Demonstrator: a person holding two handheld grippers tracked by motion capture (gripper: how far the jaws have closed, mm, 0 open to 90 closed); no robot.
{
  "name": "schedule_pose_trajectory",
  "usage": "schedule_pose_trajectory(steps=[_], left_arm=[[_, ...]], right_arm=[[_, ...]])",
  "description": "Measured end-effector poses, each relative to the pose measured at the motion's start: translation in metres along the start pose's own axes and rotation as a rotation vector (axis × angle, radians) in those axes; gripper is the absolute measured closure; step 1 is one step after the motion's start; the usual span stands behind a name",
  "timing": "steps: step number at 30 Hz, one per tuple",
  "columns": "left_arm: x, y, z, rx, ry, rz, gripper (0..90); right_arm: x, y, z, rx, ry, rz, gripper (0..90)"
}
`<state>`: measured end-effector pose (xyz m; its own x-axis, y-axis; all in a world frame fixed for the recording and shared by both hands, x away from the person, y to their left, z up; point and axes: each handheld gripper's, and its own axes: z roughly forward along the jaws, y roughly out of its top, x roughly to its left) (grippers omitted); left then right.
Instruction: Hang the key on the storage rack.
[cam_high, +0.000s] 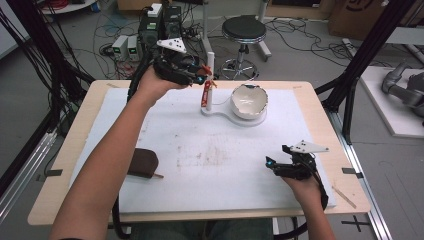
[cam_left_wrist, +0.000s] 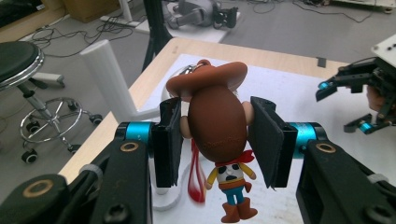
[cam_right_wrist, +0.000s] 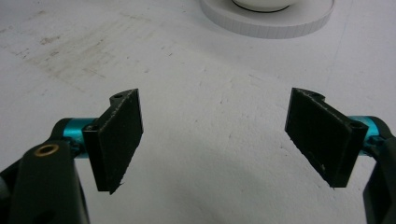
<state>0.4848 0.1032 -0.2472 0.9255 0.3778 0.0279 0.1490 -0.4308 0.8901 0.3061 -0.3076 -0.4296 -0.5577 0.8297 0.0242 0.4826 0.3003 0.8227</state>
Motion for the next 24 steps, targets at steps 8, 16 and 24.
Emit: schedule_pose_trajectory(steps=[8,16,24], left_arm=[[0.014,-0.001,0.005,0.011,0.061,-0.032,55.5],[0.020,-0.006,0.009,0.035,0.091,-0.052,55.4],[0.019,-0.012,0.010,0.016,0.112,-0.079,50.4]], right_arm=[[0.001,0.001,0.001,0.002,0.000,-0.007,19.3],[0.002,0.001,0.004,0.008,0.004,-0.013,19.3],[0.003,0.002,0.004,0.001,0.012,-0.017,19.3]])
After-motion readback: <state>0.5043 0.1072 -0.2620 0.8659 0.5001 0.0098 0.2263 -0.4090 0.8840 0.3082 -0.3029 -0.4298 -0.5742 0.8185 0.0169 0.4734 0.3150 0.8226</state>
